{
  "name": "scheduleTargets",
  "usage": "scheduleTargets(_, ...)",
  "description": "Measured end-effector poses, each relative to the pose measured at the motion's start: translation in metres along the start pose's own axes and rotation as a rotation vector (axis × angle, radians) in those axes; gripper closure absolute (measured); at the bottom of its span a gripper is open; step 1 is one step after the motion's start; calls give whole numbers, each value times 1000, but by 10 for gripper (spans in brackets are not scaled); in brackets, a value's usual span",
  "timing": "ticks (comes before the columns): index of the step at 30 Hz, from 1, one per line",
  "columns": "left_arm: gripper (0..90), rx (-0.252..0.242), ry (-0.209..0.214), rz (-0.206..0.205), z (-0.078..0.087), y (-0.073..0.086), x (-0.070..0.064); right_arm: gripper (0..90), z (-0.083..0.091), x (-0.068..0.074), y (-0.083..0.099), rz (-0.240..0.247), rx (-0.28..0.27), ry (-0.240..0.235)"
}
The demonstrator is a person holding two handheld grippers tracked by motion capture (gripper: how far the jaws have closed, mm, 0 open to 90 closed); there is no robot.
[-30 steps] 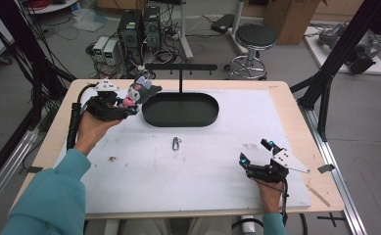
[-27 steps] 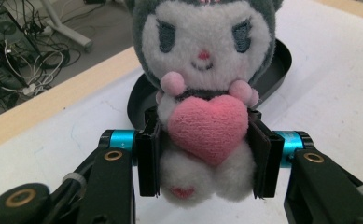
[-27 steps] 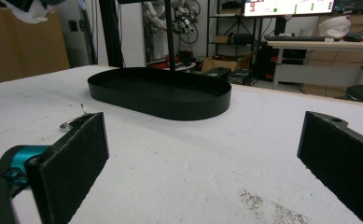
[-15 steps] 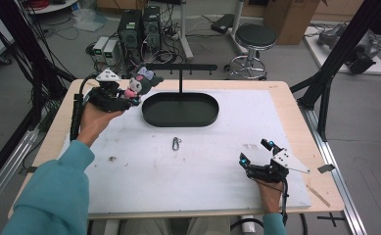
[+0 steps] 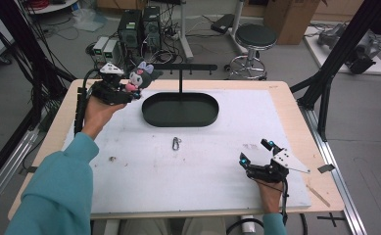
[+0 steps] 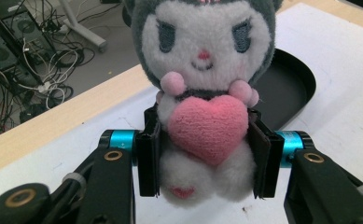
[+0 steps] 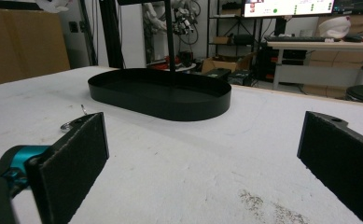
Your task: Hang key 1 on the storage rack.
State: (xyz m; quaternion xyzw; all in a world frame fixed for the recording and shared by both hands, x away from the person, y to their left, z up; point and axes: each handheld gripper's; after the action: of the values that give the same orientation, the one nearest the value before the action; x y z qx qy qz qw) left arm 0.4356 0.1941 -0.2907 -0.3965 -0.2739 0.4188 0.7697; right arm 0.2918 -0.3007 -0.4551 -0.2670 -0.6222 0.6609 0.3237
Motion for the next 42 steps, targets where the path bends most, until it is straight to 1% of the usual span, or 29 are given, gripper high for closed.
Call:
scheduleTargets(2, 548, -2, 1, 8, -1, -1, 2, 12, 0, 0, 0, -2, -1, -1)
scheduleTargets(4, 548, 6, -5, 4, -4, -2, 2, 12, 0, 0, 0, 2, -3, 2)
scheduleTargets(7, 548, 3, -8, 12, -6, -4, 3, 12, 0, 0, 0, 1, -2, 1)
scheduleTargets(11, 548, 8, -17, 3, -9, -9, 3, 12, 0, 0, 0, 1, -2, 1)
scheduleTargets(16, 547, 6, -20, 13, -13, -16, 4, 12, 0, 0, 0, -1, -3, -2)
scheduleTargets(17, 547, 9, -21, 12, -14, -17, 5, 12, 0, -1, 0, 8, -6, 0)
scheduleTargets(20, 547, 11, -22, 11, -16, -19, 5, 12, 0, -1, 0, 11, -8, 0)
scheduleTargets(21, 547, 15, -22, 15, -16, -19, 6, 12, 0, -1, 0, 9, -7, 0)
scheduleTargets(22, 548, 20, -23, 11, -17, -20, 7, 12, 0, 0, 0, -4, -2, -3)
scheduleTargets(23, 548, 24, -24, 17, -17, -20, 7, 12, 0, -1, 0, 9, -6, -1)
scheduleTargets(24, 547, 29, -24, 17, -18, -19, 8, 12, 0, 0, 0, -2, -2, -3)
scheduleTargets(26, 547, 34, -22, 25, -20, -18, 9, 12, 0, 0, 0, -3, -2, -3)
scheduleTargets(27, 547, 39, -24, 17, -21, -18, 9, 12, 0, 0, 0, -5, -2, -4)
scheduleTargets(28, 547, 40, -24, 19, -21, -18, 9, 12, 0, 0, 0, -2, -2, -3)
scheduleTargets(29, 548, 35, -22, 21, -22, -18, 9, 12, 0, -1, 0, 9, -7, 0)
scheduleTargets(33, 548, 37, -19, 33, -25, -18, 9, 12, 0, 0, 0, -3, -3, -3)
scheduleTargets(35, 547, 39, -18, 34, -26, -18, 10, 12, 0, -1, 0, 9, -7, -1)
scheduleTargets(40, 547, 34, -26, 49, -28, -17, 13, 12, 0, -1, 0, 8, -7, -1)
scheduleTargets(41, 546, 37, -27, 50, -29, -16, 14, 12, 0, 0, 0, -2, -3, -3)
scheduleTargets(42, 546, 39, -31, 53, -29, -16, 15, 12, 0, -1, 0, 8, -7, -1)
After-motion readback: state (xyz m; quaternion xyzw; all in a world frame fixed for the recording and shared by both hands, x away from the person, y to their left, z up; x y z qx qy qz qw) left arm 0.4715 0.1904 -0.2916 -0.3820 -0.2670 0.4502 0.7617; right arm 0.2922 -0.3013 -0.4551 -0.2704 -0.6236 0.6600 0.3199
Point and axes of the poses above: each handheld gripper's, and its own axes: z roughly backward along the jaws, y roughly out of its underside, x roughly to its left, and after that the axes turned 7 degrees about -y, right-handed
